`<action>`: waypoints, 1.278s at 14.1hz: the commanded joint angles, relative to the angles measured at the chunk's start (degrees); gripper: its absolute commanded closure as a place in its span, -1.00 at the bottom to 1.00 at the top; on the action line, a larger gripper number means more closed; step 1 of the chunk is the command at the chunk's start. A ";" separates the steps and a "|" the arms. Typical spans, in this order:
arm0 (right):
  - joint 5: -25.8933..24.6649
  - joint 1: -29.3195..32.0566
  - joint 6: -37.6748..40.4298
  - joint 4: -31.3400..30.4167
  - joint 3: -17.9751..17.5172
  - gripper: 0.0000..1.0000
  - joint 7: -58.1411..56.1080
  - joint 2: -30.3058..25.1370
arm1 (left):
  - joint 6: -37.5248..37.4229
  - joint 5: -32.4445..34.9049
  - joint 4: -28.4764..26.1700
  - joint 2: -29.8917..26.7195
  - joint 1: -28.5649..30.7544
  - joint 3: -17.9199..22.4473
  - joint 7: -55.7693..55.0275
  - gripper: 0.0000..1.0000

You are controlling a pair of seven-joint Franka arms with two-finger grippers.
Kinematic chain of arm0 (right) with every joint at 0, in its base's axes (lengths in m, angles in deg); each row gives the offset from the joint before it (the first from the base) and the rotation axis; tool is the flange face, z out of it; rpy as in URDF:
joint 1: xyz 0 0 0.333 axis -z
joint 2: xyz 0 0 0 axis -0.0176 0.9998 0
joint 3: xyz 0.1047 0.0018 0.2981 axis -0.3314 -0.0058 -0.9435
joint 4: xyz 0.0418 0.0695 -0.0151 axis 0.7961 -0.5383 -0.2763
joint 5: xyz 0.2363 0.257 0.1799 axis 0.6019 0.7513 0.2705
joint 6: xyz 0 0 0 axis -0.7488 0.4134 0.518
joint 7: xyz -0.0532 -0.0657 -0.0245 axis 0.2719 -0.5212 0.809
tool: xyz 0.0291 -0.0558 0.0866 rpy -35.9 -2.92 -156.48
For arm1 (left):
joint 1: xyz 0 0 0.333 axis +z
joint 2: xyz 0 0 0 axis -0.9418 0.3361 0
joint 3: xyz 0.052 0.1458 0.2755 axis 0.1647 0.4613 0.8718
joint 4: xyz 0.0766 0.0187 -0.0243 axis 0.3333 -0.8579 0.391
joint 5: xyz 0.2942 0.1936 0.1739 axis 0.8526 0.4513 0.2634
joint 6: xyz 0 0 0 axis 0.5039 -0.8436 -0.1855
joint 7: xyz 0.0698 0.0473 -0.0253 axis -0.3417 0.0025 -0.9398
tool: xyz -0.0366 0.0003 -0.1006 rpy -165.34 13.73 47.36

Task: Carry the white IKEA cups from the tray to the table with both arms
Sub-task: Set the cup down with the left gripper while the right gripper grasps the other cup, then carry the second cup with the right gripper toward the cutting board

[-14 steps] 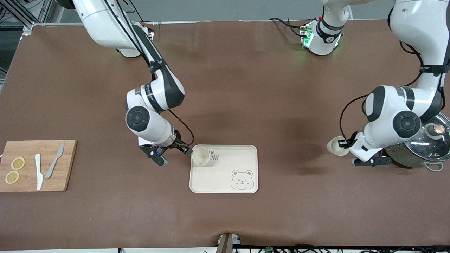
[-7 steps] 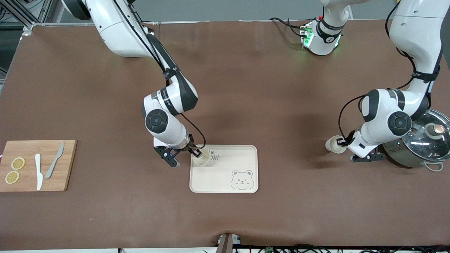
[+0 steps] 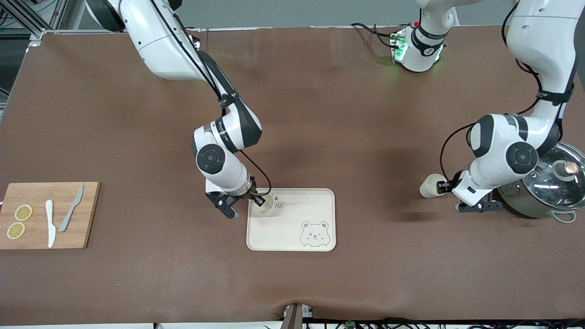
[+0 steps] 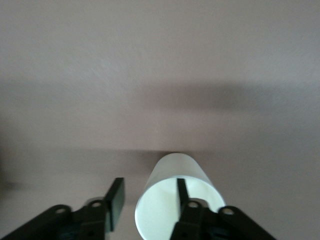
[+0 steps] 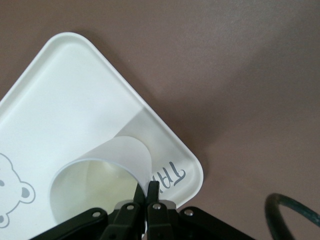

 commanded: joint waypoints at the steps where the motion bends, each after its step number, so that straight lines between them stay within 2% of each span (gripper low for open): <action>1: 1.24 0.46 2.29 3.65 0.47 1.00 0.17 -0.46 | -10.53 -1.16 4.04 -5.57 0.96 -0.62 2.02 -1.00; 2: 1.15 0.72 5.43 4.09 0.82 1.00 -0.01 -1.07 | -15.27 -1.16 5.80 -7.06 0.87 -0.62 2.72 -1.00; 4: 0.80 5.70 13.08 3.84 0.65 1.00 -2.54 -4.92 | -20.31 -1.07 8.97 -10.23 0.96 -0.27 3.17 -1.00; 7: 0.97 10.64 20.57 -0.63 0.65 1.00 -16.41 -10.55 | -26.89 -1.07 13.63 -13.13 2.71 -0.10 4.22 -1.00; 9: 0.80 13.54 20.67 -7.12 0.82 1.00 -24.40 -14.95 | -31.90 -1.16 15.92 -14.97 2.98 -0.01 4.05 -1.00; 13: -2.80 20.56 20.14 -18.91 1.53 1.00 -41.63 -21.54 | -36.75 -1.15 15.84 -20.07 5.34 -0.09 3.26 -1.00; 18: -2.81 31.29 16.20 -28.32 1.62 1.00 -63.26 -24.63 | -39.31 -1.24 17.59 -22.10 5.35 -0.18 3.35 -1.00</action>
